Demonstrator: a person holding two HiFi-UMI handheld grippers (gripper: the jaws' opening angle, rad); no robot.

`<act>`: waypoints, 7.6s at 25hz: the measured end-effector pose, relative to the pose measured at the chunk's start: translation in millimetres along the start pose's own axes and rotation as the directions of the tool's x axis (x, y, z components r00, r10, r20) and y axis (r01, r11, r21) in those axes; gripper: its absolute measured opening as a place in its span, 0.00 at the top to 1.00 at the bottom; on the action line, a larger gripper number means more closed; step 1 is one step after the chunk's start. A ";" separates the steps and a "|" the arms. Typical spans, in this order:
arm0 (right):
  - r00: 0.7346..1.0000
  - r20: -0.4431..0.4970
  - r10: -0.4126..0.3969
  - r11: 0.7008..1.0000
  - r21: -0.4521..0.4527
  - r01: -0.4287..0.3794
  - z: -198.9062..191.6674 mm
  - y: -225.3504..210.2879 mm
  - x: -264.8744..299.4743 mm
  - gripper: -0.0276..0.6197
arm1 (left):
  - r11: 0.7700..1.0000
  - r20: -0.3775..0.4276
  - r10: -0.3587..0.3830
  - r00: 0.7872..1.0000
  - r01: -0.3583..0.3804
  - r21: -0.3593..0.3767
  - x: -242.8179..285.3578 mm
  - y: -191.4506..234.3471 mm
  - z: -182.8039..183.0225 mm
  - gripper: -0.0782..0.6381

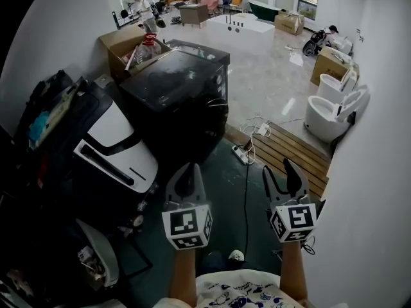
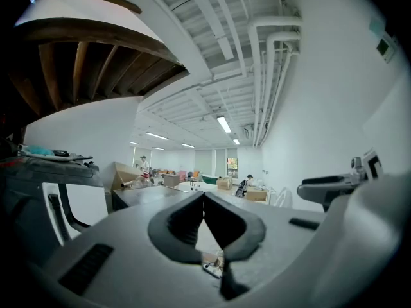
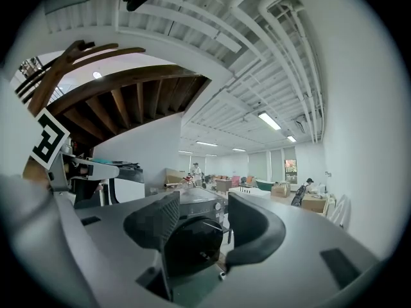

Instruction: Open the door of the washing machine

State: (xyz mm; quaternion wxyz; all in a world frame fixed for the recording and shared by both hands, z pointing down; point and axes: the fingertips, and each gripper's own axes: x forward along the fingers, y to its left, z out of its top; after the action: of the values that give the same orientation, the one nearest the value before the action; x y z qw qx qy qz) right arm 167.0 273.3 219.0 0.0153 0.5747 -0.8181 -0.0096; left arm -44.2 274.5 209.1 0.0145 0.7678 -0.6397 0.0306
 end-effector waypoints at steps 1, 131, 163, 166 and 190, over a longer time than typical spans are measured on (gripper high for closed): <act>1.000 -0.003 0.005 1.000 -0.004 -0.005 -1.3 -1.2 0.6 0.60 | 1.000 -0.003 0.003 1.000 -0.003 -0.002 0.7 -1.7 -1.9 0.89; 0.416 -0.763 0.495 0.498 -0.143 -0.855 -440.5 -125.0 750.0 0.58 | 0.996 -0.523 -0.079 0.848 0.052 -0.066 682.7 110.4 -272.4 0.89; 0.158 -0.837 0.524 0.185 -0.070 -0.980 -509.1 -113.7 773.1 0.69 | 0.989 -0.566 -0.049 0.823 -0.041 -0.145 683.7 112.6 -304.4 0.89; 0.164 -0.837 0.523 0.192 -0.071 -0.979 -508.2 -113.5 773.4 0.69 | 0.988 -0.563 -0.046 0.825 -0.047 -0.149 683.2 111.8 -303.8 0.89; 0.178 -0.829 0.531 0.324 0.005 -0.946 -509.3 -150.5 686.9 0.72 | 0.987 -0.545 -0.011 0.839 -0.078 -0.140 646.6 88.0 -292.6 0.89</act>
State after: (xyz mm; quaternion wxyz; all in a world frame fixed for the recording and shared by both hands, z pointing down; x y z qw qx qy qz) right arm 94.1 -422.9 732.7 0.4852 -0.0088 -0.8744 -0.0008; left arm -22.9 -358.1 542.0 0.2548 0.7126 -0.6232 0.1971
